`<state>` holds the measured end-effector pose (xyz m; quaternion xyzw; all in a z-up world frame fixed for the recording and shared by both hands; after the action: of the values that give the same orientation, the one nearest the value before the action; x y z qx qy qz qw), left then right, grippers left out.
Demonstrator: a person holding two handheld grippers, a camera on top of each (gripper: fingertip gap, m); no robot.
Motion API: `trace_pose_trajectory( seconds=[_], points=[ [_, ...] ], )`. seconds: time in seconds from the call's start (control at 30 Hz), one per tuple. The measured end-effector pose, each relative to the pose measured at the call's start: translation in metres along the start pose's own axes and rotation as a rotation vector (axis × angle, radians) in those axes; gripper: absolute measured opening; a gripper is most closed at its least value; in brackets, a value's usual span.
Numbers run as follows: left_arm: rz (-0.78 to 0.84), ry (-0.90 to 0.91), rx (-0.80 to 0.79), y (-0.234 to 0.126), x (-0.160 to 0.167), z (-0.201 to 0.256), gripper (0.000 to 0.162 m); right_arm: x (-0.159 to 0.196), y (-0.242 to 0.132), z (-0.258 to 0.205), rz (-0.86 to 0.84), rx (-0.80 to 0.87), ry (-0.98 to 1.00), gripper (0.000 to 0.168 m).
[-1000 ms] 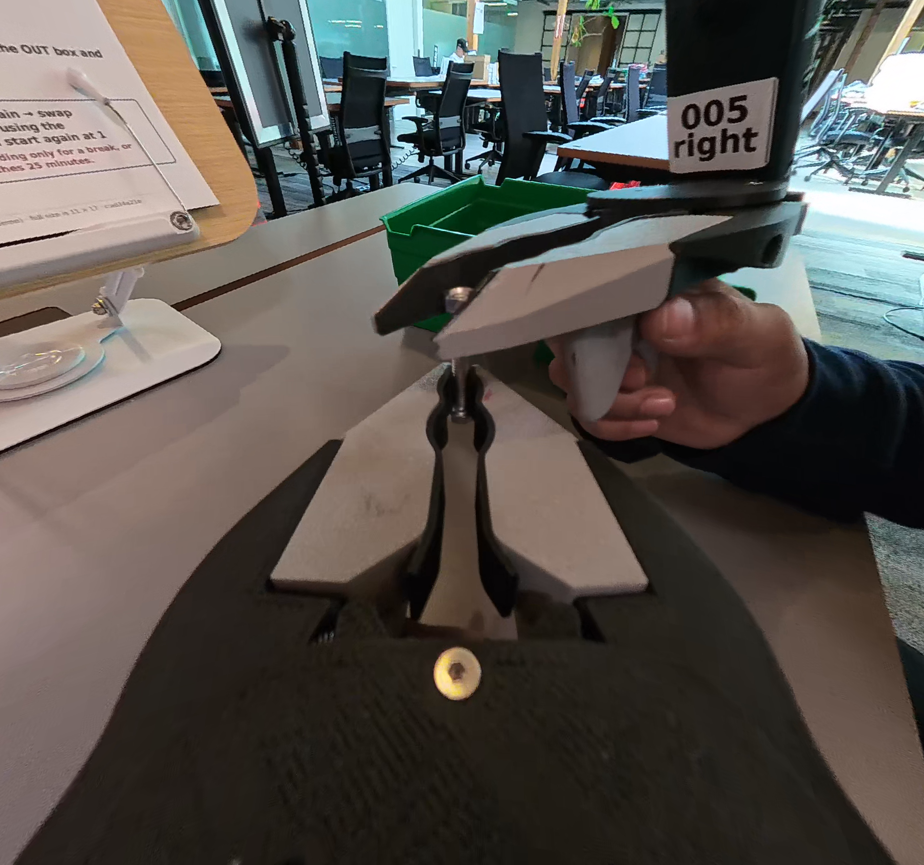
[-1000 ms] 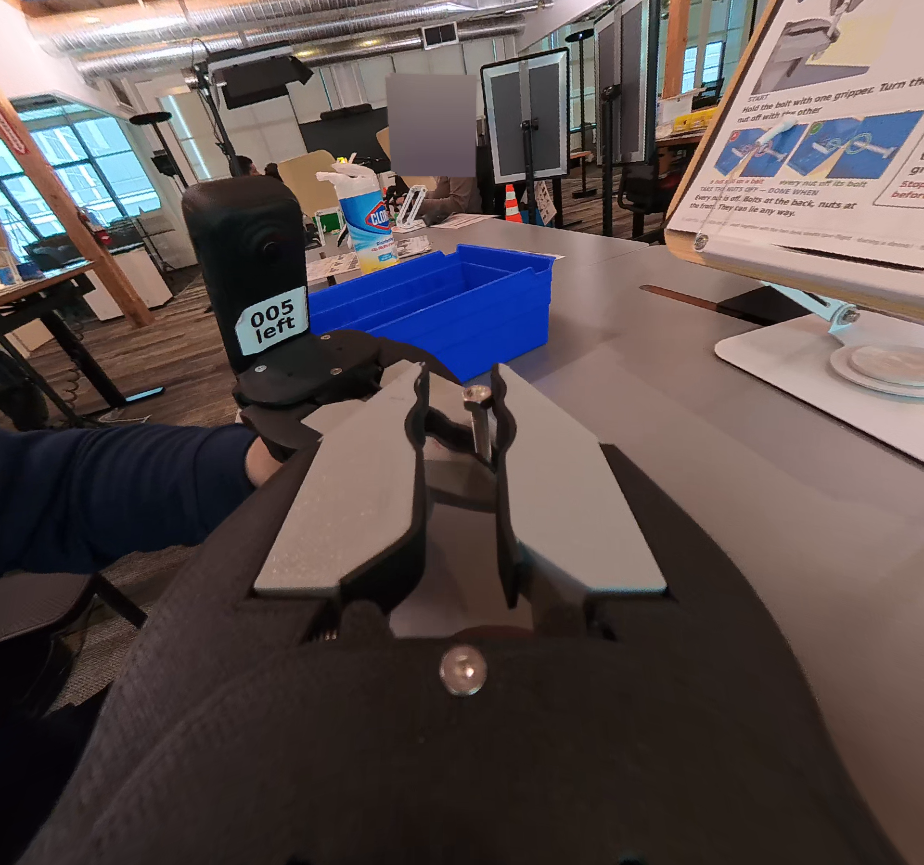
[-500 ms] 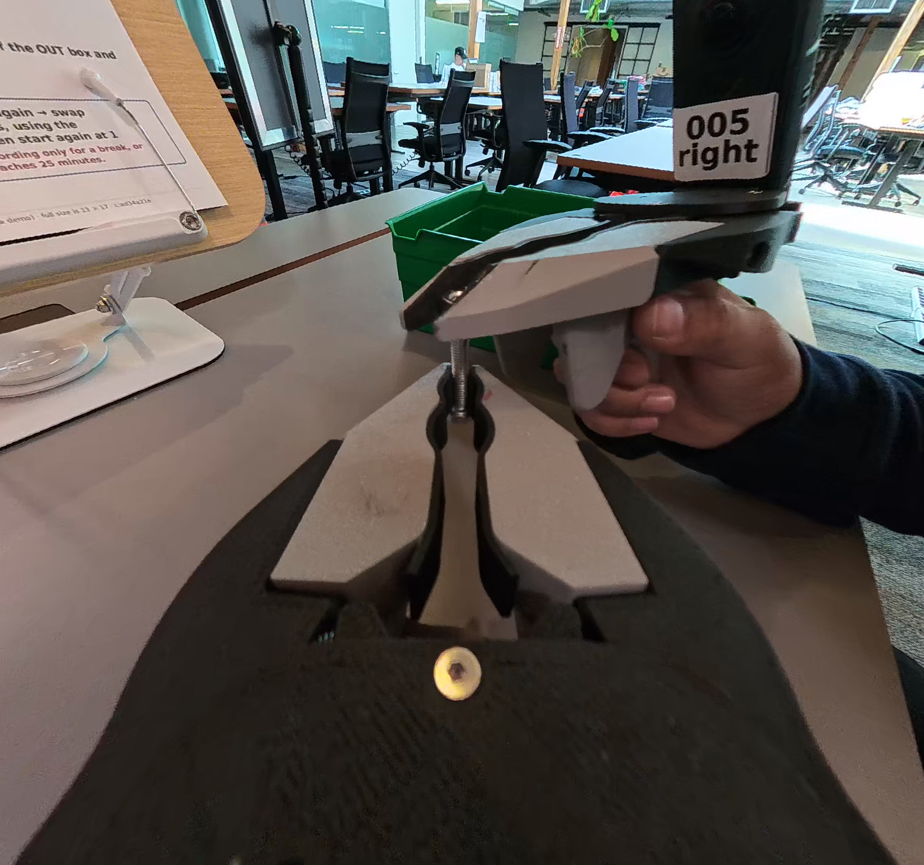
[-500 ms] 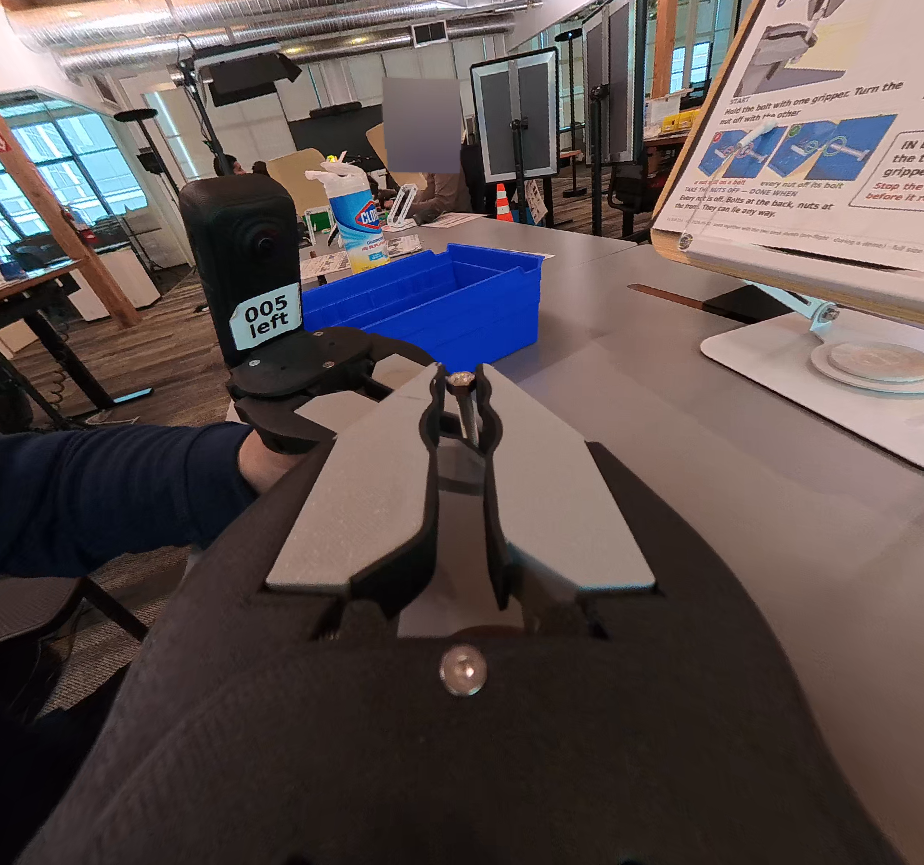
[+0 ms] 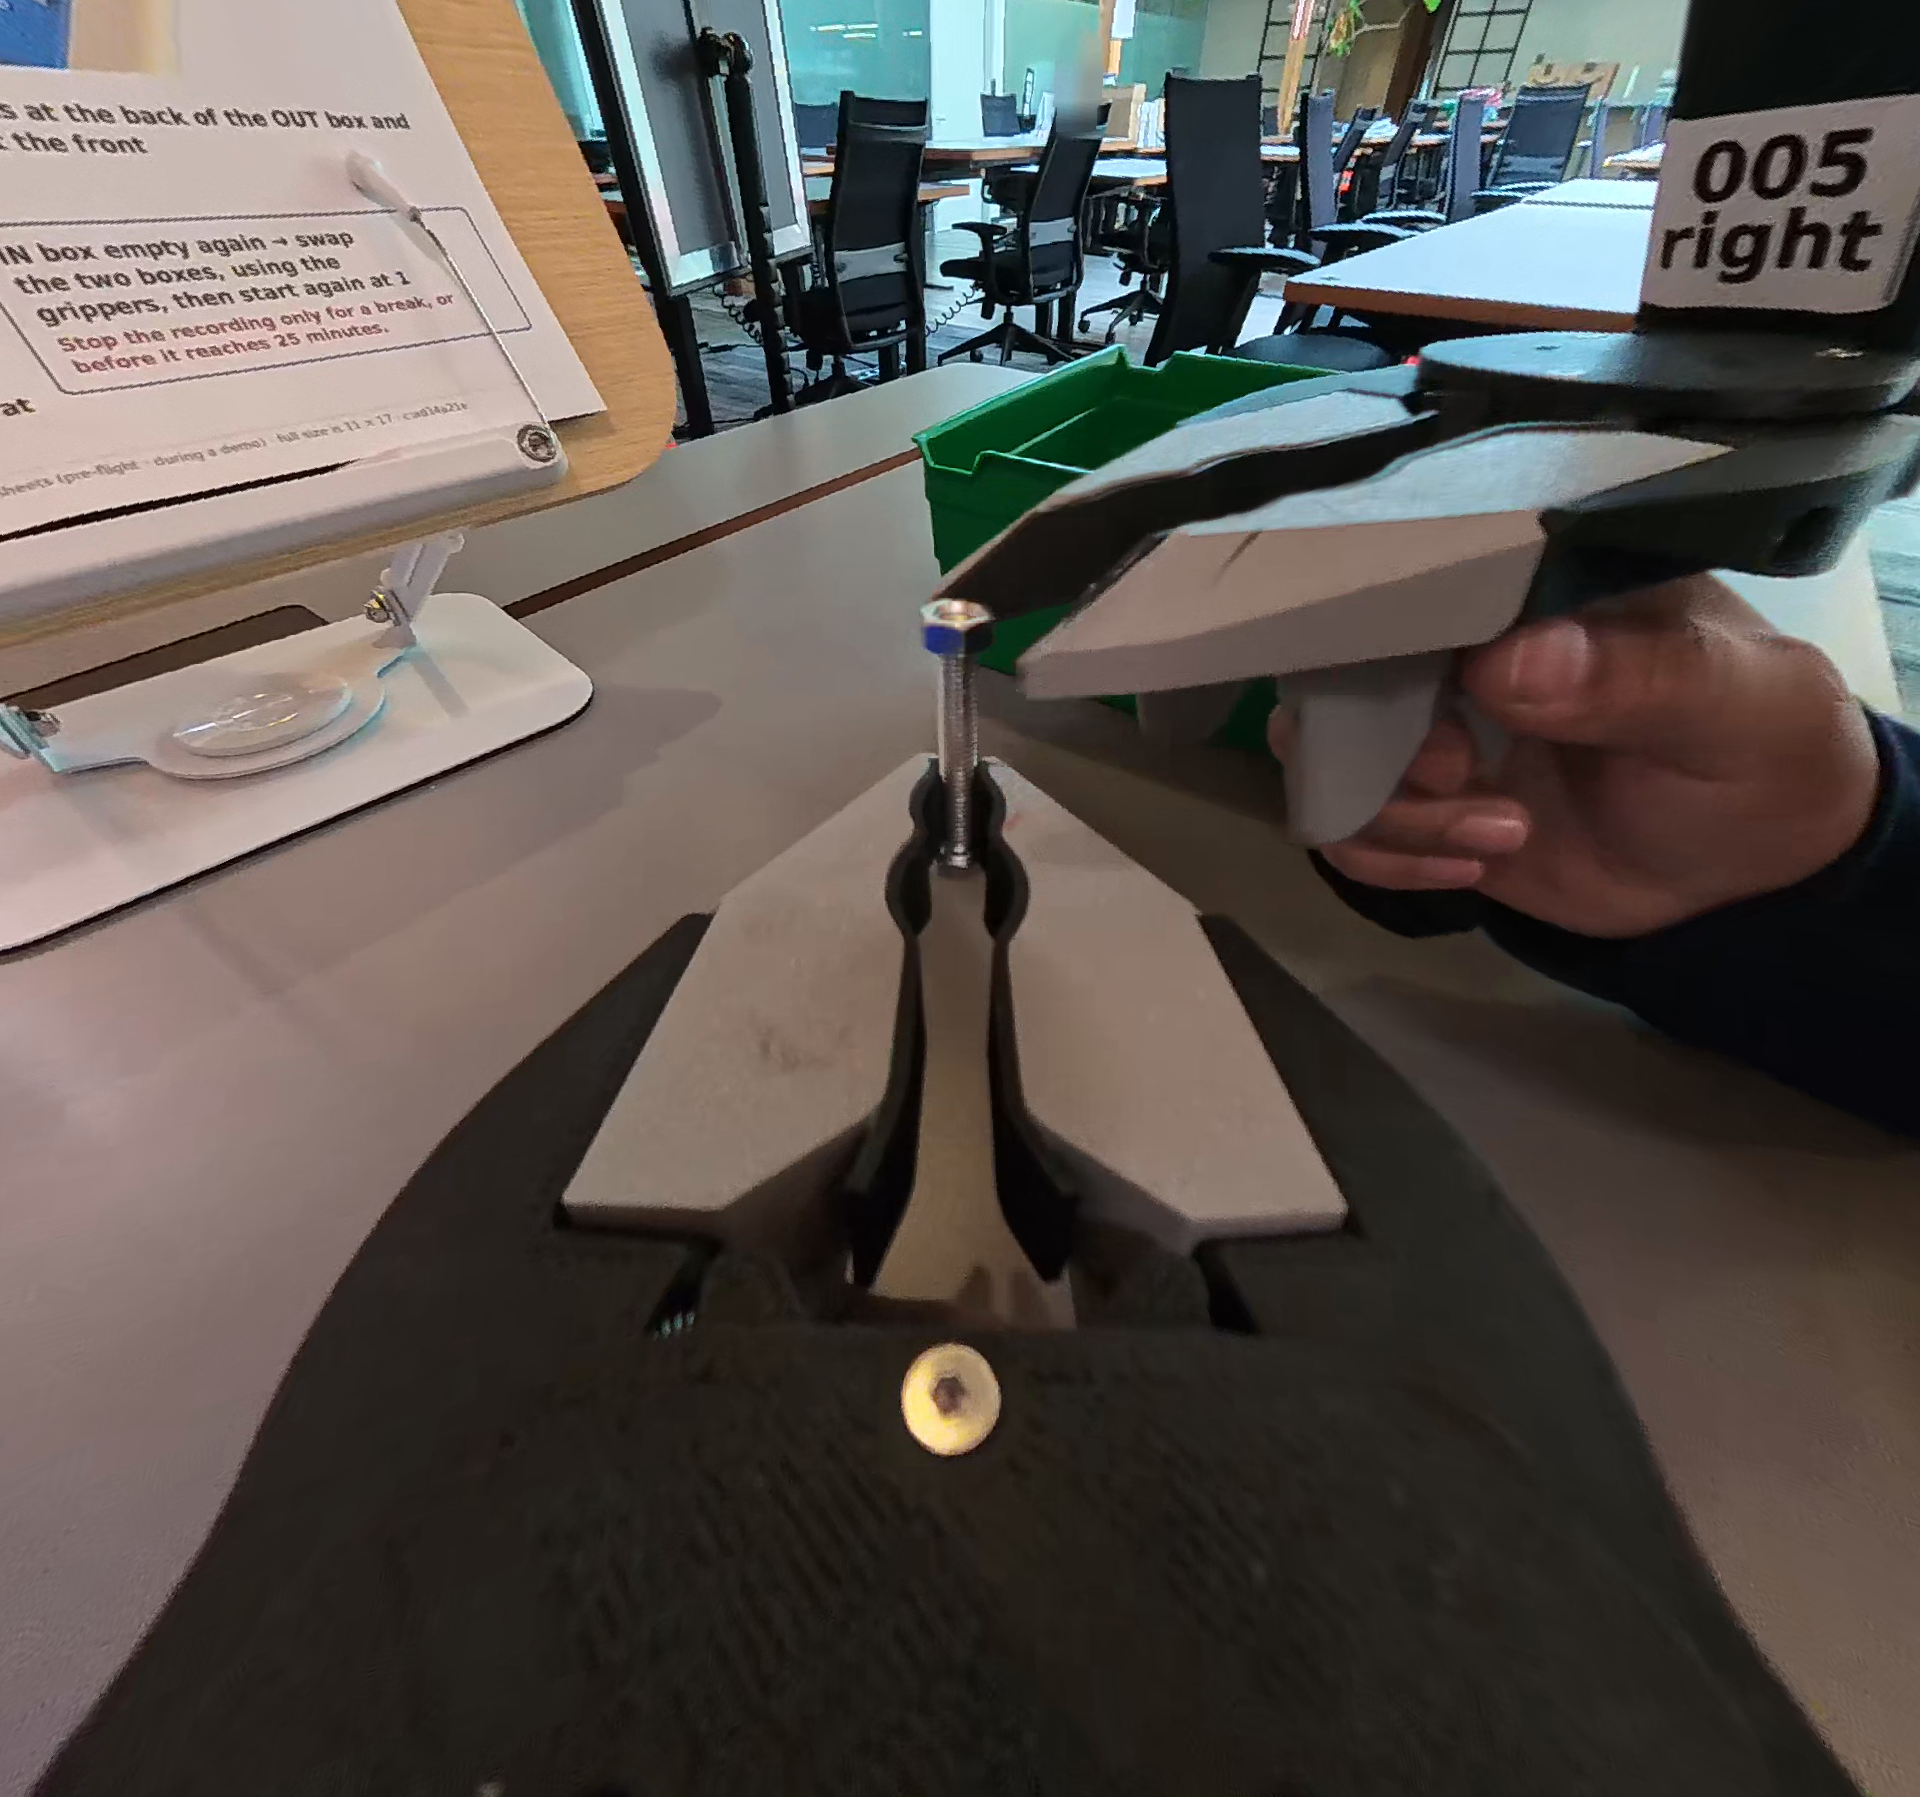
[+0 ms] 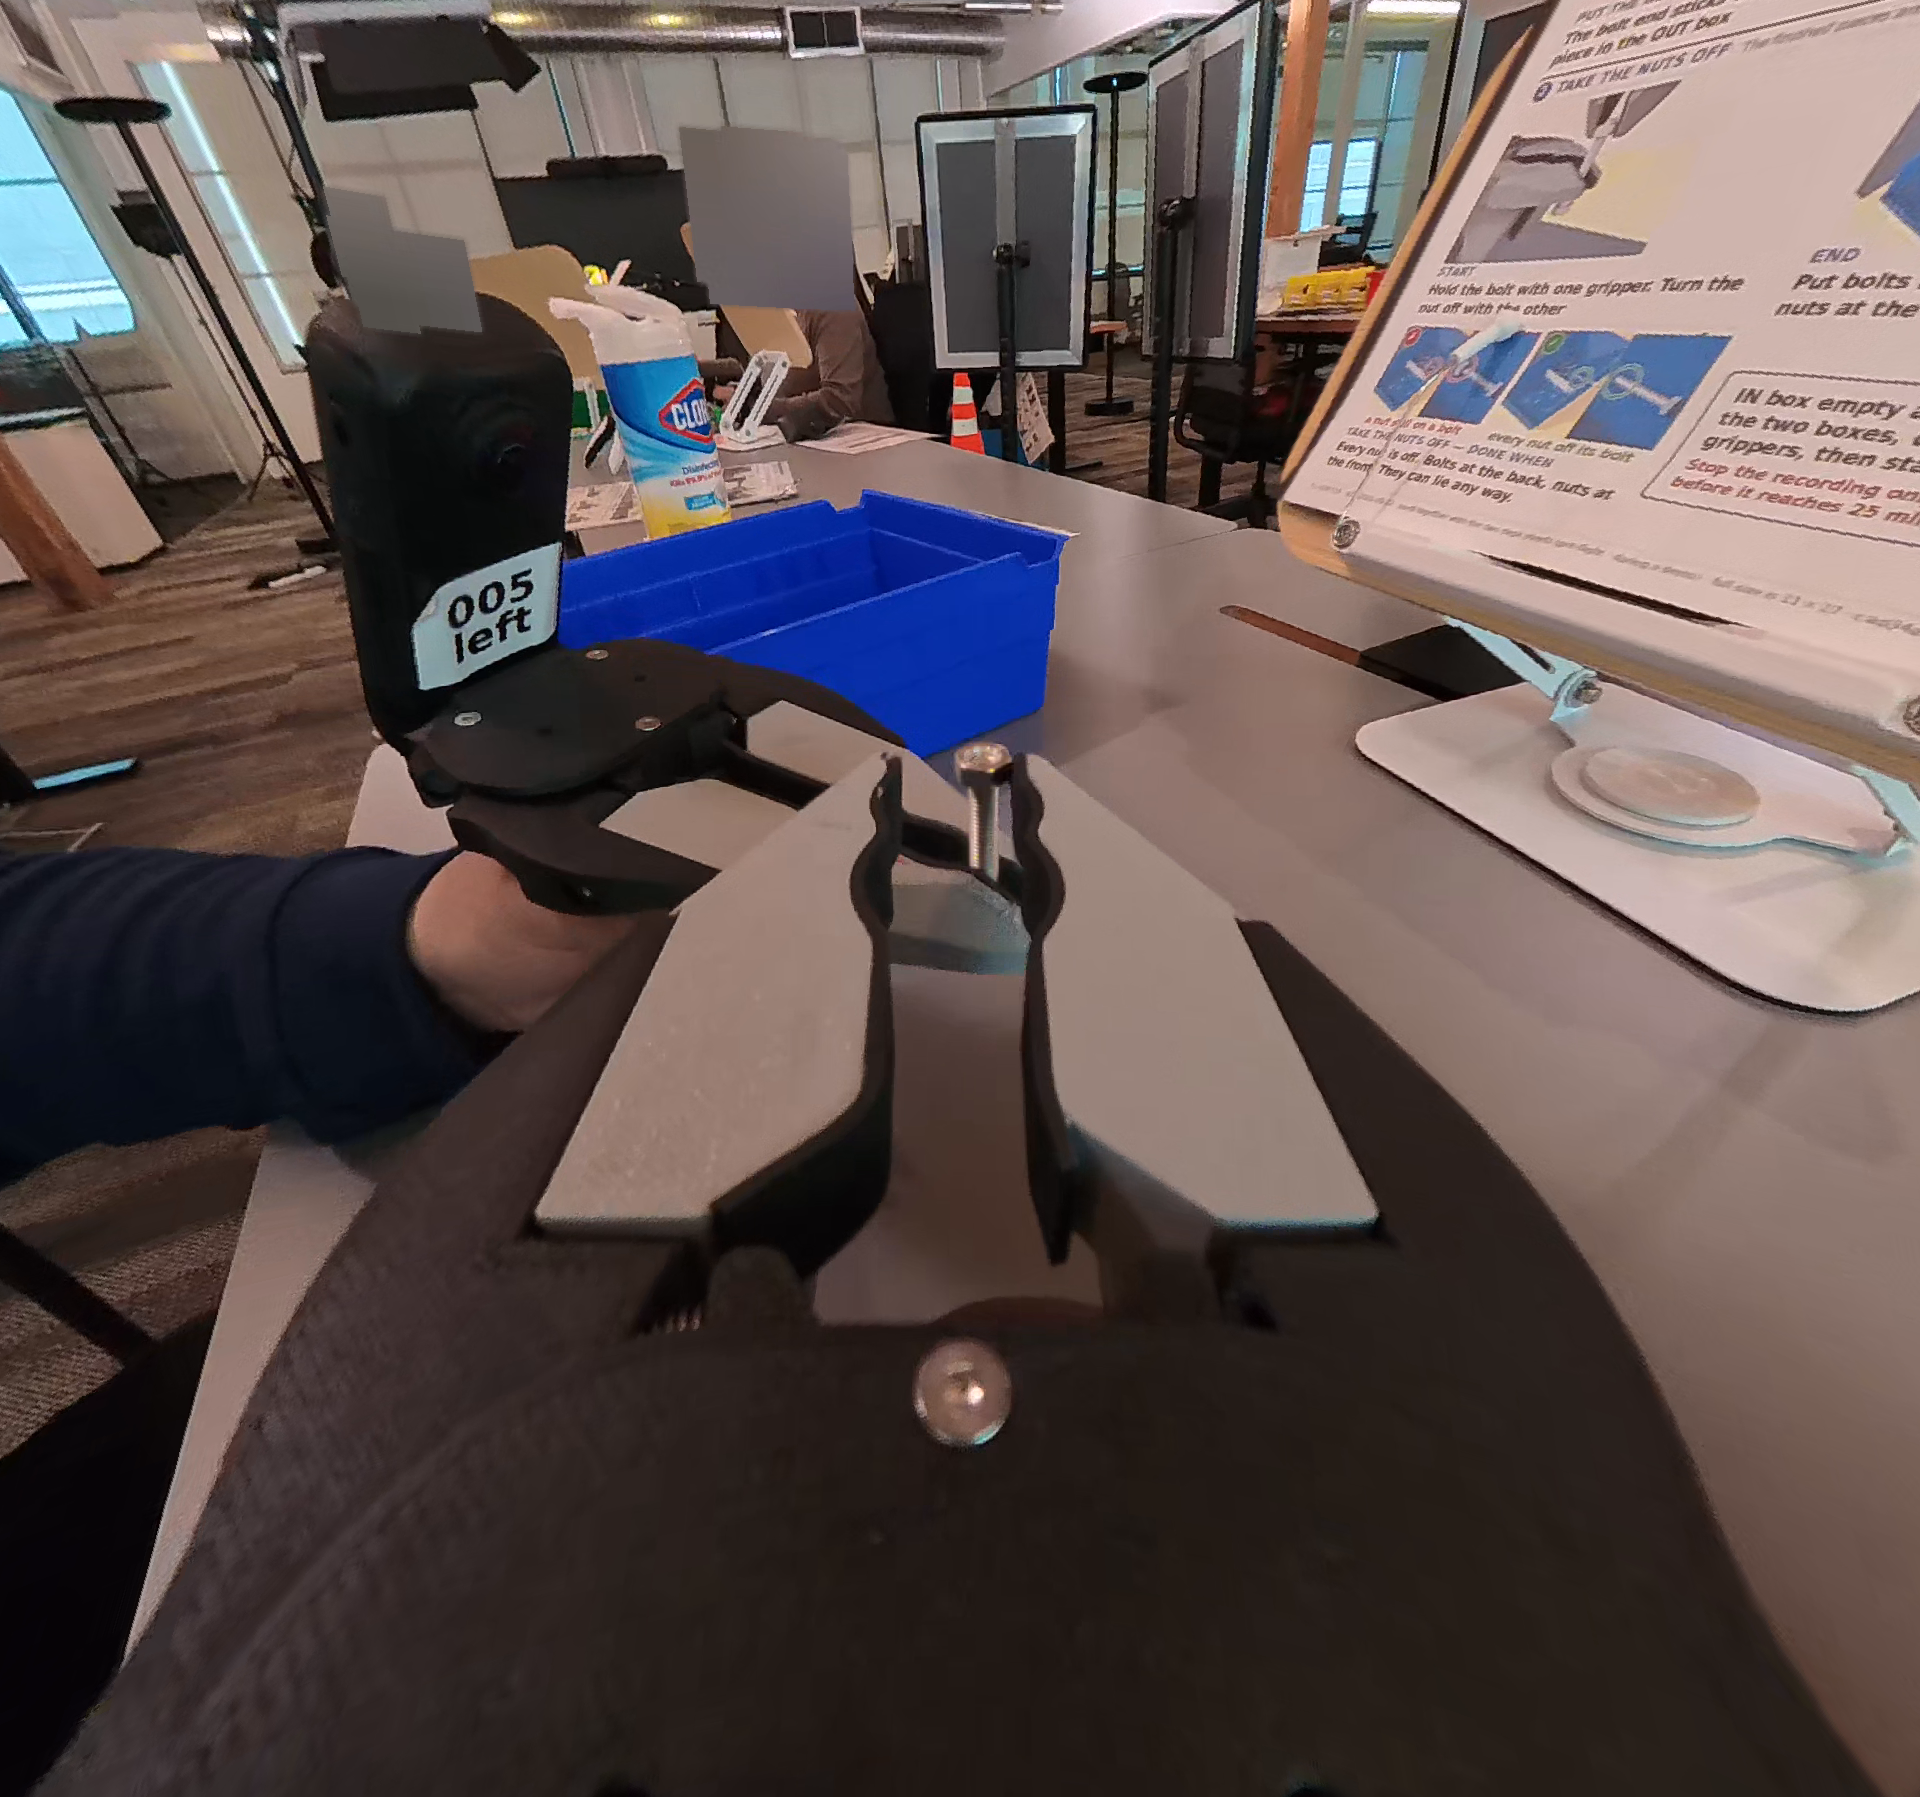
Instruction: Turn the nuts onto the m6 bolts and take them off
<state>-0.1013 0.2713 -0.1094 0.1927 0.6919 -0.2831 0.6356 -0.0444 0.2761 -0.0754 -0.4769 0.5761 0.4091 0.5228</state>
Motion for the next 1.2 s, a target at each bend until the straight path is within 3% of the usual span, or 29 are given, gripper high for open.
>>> trace_pose_trajectory(
  seconds=[0.47,0.6,0.73,0.87,0.97,1.2],
  points=[
    [0.0,0.039,0.069,0.002,-0.002,0.02,0.002,0.002,0.003,-0.005,-0.006,-0.007,-0.018,0.007],
    [-0.001,0.027,0.043,0.002,-0.001,0.013,0.002,-0.001,0.001,0.0,0.015,0.01,0.008,0.022],
    [0.009,-0.01,0.025,-0.001,-0.002,0.003,0.002,-0.006,-0.005,0.005,0.042,0.016,0.018,0.013],
    [0.001,-0.009,0.04,0.0,-0.001,0.005,0.002,0.002,0.001,0.003,-0.01,-0.017,0.043,0.017],
    [-0.012,0.005,0.058,0.002,0.001,0.011,0.002,0.006,0.003,0.002,-0.026,-0.024,0.041,0.007],
    [-0.014,-0.012,0.064,0.002,0.001,0.01,0.002,0.006,0.002,0.006,-0.034,-0.031,0.093,0.006]
  ],
)
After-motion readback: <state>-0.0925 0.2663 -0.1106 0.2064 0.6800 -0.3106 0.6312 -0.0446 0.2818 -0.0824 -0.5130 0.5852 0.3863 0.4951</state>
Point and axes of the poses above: each gripper's, where its closed fingertips meet, y out along the fingers, x out of its underside, z = x × y across the jaws, the point moved 5 cm from there along -y, back along the fingers, and after that the axes turned 2 degrees about y, right-handed, at the moved point
